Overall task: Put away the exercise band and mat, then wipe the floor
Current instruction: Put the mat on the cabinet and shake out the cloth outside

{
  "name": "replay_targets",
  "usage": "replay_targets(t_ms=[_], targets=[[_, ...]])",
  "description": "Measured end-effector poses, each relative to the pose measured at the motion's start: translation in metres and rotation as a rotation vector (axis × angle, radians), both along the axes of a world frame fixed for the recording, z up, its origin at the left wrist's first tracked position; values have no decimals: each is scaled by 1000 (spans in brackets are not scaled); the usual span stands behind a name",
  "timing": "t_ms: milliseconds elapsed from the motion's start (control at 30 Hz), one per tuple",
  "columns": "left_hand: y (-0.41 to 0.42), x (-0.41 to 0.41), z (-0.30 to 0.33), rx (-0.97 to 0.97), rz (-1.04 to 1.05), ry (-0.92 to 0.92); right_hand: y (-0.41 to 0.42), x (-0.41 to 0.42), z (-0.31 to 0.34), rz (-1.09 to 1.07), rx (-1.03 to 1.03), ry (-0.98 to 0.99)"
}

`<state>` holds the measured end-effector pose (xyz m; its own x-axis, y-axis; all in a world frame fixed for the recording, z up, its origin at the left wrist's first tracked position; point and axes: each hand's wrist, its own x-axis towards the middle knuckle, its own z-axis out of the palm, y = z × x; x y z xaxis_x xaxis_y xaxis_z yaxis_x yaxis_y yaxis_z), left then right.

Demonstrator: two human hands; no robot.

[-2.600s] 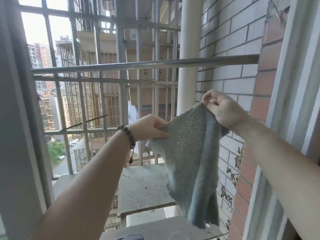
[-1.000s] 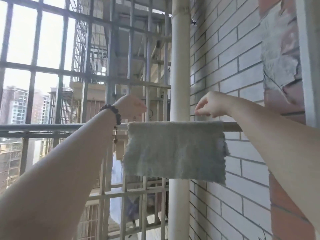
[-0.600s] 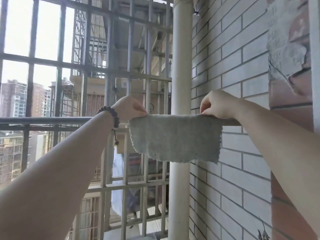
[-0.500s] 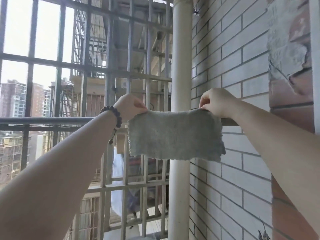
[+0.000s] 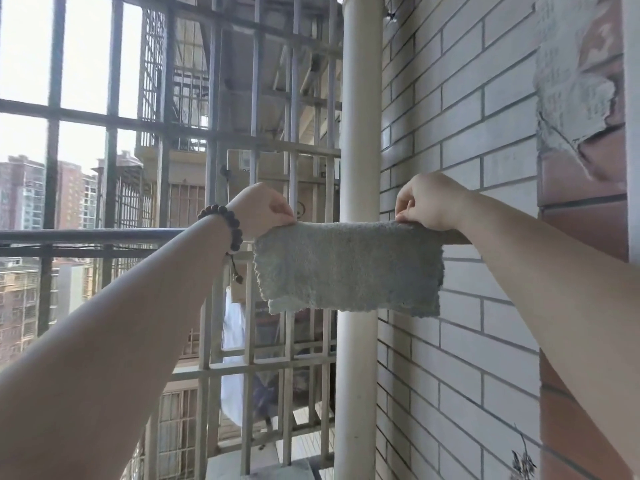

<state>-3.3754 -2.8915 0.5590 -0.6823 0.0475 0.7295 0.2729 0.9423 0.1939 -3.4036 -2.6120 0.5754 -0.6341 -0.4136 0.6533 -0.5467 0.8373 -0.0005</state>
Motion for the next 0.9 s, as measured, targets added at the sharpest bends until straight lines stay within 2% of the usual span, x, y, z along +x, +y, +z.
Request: replay_targets(t_ms=[100, 233, 333, 600, 733, 800, 900], targets=[[0, 2, -2, 2, -15, 10, 0, 0, -3, 12, -18, 7], [-1, 8, -3, -52, -88, -112, 6, 8, -4, 55, 19, -153], [-2, 5, -4, -77, -70, -117, 5, 9, -6, 40, 84, -216], [-1, 5, -24, 106, -111, 124, 4, 10, -22, 83, -136, 22], [-3, 7, -28, 173, -147, 173, 3, 13, -31, 74, -186, 186], [-3, 8, -28, 133, -148, 165, 2, 13, -33, 103, -200, 186], [-2, 6, -27, -15, -58, 80, 2, 9, -33, 49, -128, 80]])
